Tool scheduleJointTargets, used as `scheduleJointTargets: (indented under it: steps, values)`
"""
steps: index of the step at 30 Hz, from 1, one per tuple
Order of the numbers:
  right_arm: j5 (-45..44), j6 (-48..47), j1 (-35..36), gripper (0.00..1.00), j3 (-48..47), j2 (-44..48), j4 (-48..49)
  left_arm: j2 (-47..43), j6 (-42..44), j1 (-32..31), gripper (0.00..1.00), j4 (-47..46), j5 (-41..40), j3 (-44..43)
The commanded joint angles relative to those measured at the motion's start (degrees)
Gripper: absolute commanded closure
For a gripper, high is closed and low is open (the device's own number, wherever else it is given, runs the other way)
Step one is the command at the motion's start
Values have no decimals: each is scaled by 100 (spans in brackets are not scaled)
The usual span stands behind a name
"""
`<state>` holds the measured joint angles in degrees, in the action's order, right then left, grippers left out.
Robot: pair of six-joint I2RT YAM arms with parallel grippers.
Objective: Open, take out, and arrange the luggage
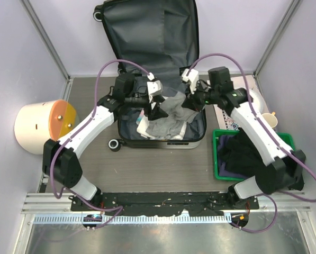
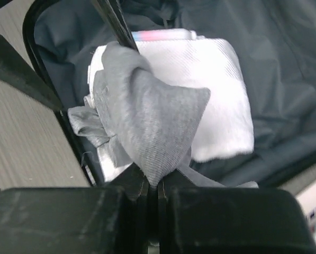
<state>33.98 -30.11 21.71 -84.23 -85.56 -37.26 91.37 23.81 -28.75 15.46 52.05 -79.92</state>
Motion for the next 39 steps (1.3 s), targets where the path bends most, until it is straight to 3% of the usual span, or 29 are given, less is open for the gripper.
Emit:
scheduleJointTargets:
  steps: [1, 4, 11, 15, 23, 30, 39]
  values:
    - [-1067, 1796, -18, 99, -366, 1014, -685, -681, -1475, 167, 26, -816, -862, 502]
    - [-1453, 2568, -27, 99, -402, 1374, -1187, -972, -1827, 291, 22, -1010, -1162, 784]
    - [-2106, 3336, -236, 99, -814, 1964, -2073, -1429, -2047, 406, 21, -1063, -1434, 1285]
    - [-2483, 3046, -958, 99, -1166, 2140, -2943, -1657, -2082, 406, 22, -1116, -1601, 1505]
    - [-4380, 2018, -1020, 99, -850, 2456, -4823, -1746, -2047, 406, 21, -1133, -1681, 1717]
    - [-6374, 904, -1064, 99, -77, 3000, -4879, -1605, -2187, 406, 21, -1405, -1707, 1769]
    - [-7202, -29, -1073, 99, 950, 3721, -4466, -1482, -2232, 406, 22, -1467, -1698, 1761]
